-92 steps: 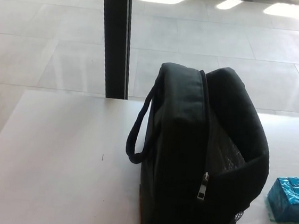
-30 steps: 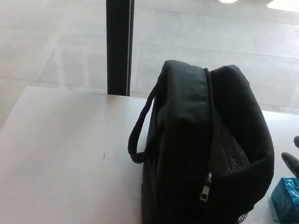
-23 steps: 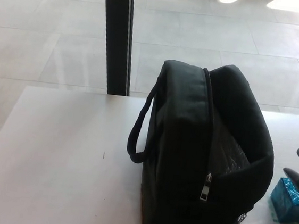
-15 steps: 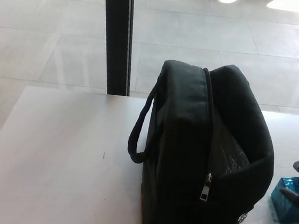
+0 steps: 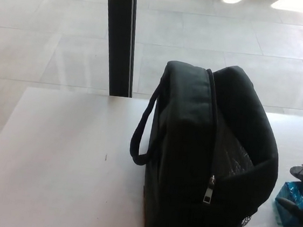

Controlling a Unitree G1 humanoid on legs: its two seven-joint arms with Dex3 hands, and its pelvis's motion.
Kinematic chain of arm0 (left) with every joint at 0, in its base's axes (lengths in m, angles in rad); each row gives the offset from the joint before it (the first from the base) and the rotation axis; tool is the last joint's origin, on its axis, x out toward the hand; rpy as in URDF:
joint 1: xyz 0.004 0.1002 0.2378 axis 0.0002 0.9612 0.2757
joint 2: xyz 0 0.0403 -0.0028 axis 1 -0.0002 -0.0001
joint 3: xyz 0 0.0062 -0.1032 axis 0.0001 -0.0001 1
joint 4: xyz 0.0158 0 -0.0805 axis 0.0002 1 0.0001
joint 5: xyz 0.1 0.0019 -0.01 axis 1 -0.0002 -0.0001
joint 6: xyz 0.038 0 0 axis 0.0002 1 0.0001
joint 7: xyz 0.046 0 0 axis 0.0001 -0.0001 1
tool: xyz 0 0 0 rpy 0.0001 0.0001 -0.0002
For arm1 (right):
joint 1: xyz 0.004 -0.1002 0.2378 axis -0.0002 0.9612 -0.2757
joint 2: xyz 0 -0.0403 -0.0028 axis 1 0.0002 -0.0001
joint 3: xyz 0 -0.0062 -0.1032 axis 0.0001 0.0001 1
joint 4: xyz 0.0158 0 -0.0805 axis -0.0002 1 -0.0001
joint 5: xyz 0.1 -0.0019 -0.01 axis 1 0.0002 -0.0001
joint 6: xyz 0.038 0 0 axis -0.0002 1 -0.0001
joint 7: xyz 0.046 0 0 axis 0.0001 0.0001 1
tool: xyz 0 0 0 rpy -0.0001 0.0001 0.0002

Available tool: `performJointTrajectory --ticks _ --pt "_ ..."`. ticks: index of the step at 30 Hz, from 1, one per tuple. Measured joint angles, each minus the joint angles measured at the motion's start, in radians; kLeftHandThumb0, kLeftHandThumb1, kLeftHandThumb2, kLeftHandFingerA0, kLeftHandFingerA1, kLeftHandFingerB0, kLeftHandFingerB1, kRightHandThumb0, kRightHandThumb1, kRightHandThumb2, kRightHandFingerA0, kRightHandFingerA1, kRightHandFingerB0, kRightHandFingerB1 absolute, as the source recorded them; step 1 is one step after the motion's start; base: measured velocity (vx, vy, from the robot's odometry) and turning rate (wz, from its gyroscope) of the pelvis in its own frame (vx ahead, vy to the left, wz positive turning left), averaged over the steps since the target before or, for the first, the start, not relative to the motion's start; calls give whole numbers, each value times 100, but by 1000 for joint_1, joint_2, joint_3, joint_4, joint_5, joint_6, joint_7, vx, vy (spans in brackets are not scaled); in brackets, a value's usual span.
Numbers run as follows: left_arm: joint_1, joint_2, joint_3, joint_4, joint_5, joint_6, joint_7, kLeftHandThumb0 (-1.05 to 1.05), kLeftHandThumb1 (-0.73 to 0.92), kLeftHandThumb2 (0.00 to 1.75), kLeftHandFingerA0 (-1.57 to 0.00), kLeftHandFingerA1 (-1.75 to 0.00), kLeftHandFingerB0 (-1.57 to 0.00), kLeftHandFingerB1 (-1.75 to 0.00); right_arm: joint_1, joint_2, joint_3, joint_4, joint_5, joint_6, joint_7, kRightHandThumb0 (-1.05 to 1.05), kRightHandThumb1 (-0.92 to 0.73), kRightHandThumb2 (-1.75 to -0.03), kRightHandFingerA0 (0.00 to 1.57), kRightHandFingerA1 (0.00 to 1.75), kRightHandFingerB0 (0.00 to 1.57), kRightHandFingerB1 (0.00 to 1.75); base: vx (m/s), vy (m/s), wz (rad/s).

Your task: The robot uses its right hand to pick up the cube kept on the middle of the desk and put it inside the bag next to it

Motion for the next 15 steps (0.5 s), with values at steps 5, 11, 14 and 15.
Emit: performJointTrajectory --ticks 5,11,14,15 --pt "-1 0 0 5 0 2 -5 -68 41 84 -27 -58 -37 -56 0 -2 5 31 -18 -5 8 -40 -51 -77 67 74 0 10 0 0 0" --pt "-2 0 -1 10 0 2 -7 -69 41 82 -27 -58 -40 -57 -36 -43 143 29 -116 -14 27 -25 -60 -57 77 89 0 8 0 0 0" --pt "-4 0 0 12 -1 2 -8 -69 41 82 -27 -57 -41 -56 -54 -71 214 22 -167 -18 45 -22 -57 -57 71 104 0 4 0 0 0" --pt "-4 0 -1 12 -1 2 -9 -69 41 82 -27 -57 -41 -56 -59 -80 233 21 -182 -20 50 -22 -57 -57 71 104 0 4 0 0 0"
